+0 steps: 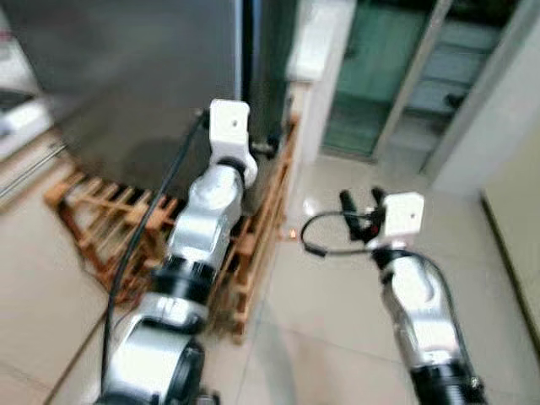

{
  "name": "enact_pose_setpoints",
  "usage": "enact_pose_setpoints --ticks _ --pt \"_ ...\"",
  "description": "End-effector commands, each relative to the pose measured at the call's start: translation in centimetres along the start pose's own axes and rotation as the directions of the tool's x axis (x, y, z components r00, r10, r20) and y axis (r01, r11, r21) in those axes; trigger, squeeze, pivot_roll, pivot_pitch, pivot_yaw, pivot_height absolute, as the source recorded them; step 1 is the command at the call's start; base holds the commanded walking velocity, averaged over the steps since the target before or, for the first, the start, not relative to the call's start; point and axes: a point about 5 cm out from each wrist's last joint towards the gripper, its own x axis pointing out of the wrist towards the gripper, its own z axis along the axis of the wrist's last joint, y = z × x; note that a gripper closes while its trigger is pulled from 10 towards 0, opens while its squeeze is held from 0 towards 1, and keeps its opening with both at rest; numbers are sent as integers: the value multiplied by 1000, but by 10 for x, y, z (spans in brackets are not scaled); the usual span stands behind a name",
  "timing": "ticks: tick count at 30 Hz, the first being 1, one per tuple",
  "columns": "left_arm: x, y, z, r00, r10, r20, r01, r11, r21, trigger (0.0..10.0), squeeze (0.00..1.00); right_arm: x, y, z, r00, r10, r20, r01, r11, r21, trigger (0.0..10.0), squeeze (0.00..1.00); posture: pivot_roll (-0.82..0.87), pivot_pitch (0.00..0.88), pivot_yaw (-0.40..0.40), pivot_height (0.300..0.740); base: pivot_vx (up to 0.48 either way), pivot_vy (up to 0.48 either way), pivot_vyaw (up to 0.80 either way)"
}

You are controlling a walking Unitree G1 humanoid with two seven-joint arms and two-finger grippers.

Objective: Restocking fridge

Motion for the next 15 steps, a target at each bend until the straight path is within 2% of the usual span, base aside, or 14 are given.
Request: enact_pose_setpoints --ticks 1,6,9,12,15 --pt "5 1 3 1000 7 -6 -7 999 -43 10000 0 1 -2 0 1000 -7 0 7 1000 -11 10000 0 -33 0 -47 740 0 0 0" --pt "9 -14 4 998 -68 15 69 997 -41 10000 0 0 -2 -1 1000 -11 -1 11 1000 -10 10000 0 -35 0 -43 740 0 0 0" --pt "8 -20 10 991 -121 53 121 993 12 10000 0 0 0 -1 1000 -9 1 9 1000 -9 10000 0 -38 0 -37 740 0 0 0" --pt "7 -15 11 991 -111 74 104 991 87 10000 0 -1 -1 -3 1000 -19 -3 19 1000 -2 10000 0 -30 0 -36 740 0 0 0" --pt "8 -11 16 990 -81 111 69 991 114 10000 0 -2 2 -4 1000 -12 -6 12 1000 0 10000 0 -30 0 -35 740 0 0 0"
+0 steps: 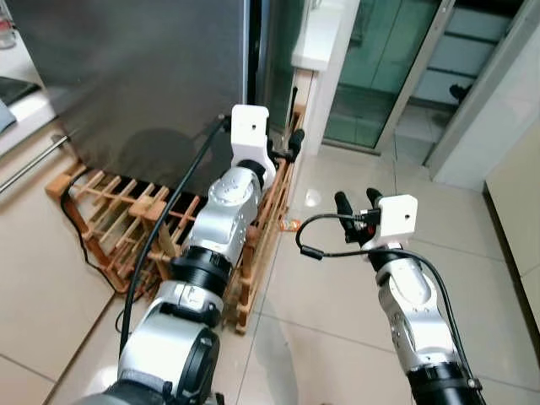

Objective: Restocking fridge

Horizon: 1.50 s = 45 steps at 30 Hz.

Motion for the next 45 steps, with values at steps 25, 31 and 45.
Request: enact_pose_setpoints --ticks 25,31,45 --pt "-129 58 1 982 60 179 -72 996 61 10000 0 -52 -37 3 973 -229 13 229 973 -14 10000 0 4 0 -52 740 74 0 0" --pt "-123 46 12 976 36 214 -36 999 -3 10000 0 -43 -33 7 979 -202 29 203 979 -26 10000 0 -26 0 -33 740 454 0 0" --pt "-110 39 20 975 45 218 -43 999 -14 10000 0 -32 -18 3 992 -129 3 129 992 -10 10000 0 -28 0 -12 740 260 0 200"
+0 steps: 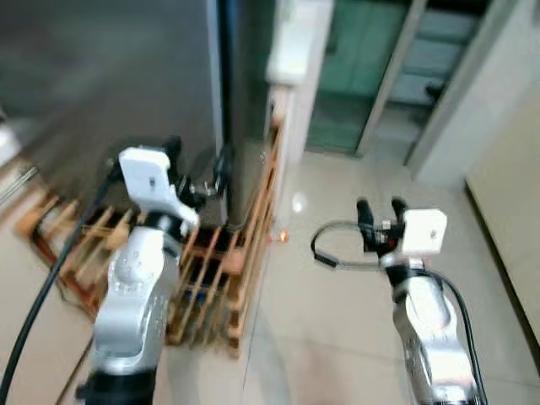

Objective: Restocking fridge

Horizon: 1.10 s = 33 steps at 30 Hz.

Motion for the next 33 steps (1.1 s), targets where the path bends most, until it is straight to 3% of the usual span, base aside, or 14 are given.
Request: enact_pose_setpoints --ticks 1,6,8,10,11,13,16,28,33 --pt "0 10 2 1000 26 -9 -26 999 34 10000 0 3 9 1 1000 28 5 -28 999 24 10000 0 -28 0 -12 740 0 0 0" --pt "5 12 3 1000 -3 -19 5 997 71 10000 0 6 14 -2 999 35 0 -35 999 42 10000 0 -23 0 3 740 0 0 0" --pt "13 9 3 999 -35 -30 38 995 96 10000 0 8 17 -3 999 40 -3 -39 998 47 10000 0 -26 0 12 740 0 0 0" --pt "21 6 -1 995 -67 -73 76 988 132 10000 0 9 19 -4 999 44 -2 -44 998 47 10000 0 -35 0 17 740 0 0 0" --pt "27 7 -12 986 -57 -160 85 981 176 10000 0 11 20 -3 999 47 4 -47 998 45 10000 0 -44 0 19 740 0 0 0" --pt "30 8 -14 983 -58 -175 93 976 195 10000 0 13 20 -1 999 48 13 -49 998 41 10000 0 -58 0 21 740 0 0 0" --pt "34 5 -12 985 -68 -156 94 982 161 10000 0 15 19 2 999 47 23 -47 998 37 10000 0 -66 0 17 740 0 0 0" --pt "70 -21 -40 966 -33 -255 30 999 -16 10000 0 17 19 3 998 56 27 -56 998 22 10000 0 -125 0 7 740 0 0 0" --pt "78 -29 -40 966 -51 -252 44 998 -35 10000 0 12 18 1 998 54 18 -54 998 15 10000 0 -140 0 15 740 0 0 0"
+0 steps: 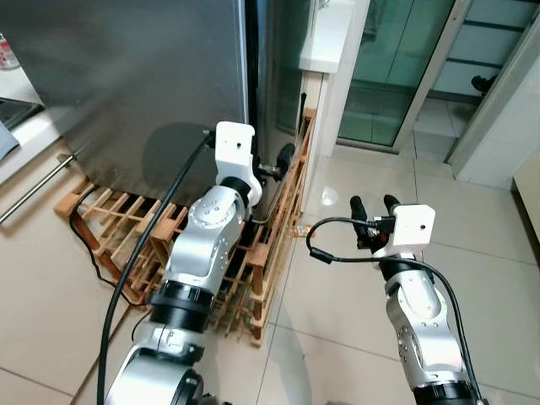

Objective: Restocking fridge

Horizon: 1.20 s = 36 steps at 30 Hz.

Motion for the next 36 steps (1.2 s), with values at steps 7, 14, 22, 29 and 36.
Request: enact_pose_setpoints --ticks 7,14,22,29,36 --pt "16 0 9 999 50 8 -49 998 -33 10000 0 -4 1 0 1000 -9 1 9 1000 -6 10000 0 -142 0 22 740 0 0 0" --pt "34 -20 7 999 38 -27 -39 997 -62 10000 0 -3 1 -1 1000 -2 -10 2 1000 -5 10000 0 -134 0 18 740 0 0 0" --pt "46 -121 44 877 -460 139 464 886 7 10000 0 -5 -1 -11 999 7 -51 -7 1000 -8 10000 0 -136 0 37 740 0 0 0" --pt "21 -207 40 554 -825 108 831 555 -24 10000 0 -23 -10 -27 992 -34 -124 32 999 -18 10000 0 -156 0 57 740 0 0 0" --pt "-14 -252 64 226 -929 293 973 203 -107 10000 0 -25 -9 -31 989 -25 -144 23 1000 -21 10000 0 -167 0 48 740 0 0 0"
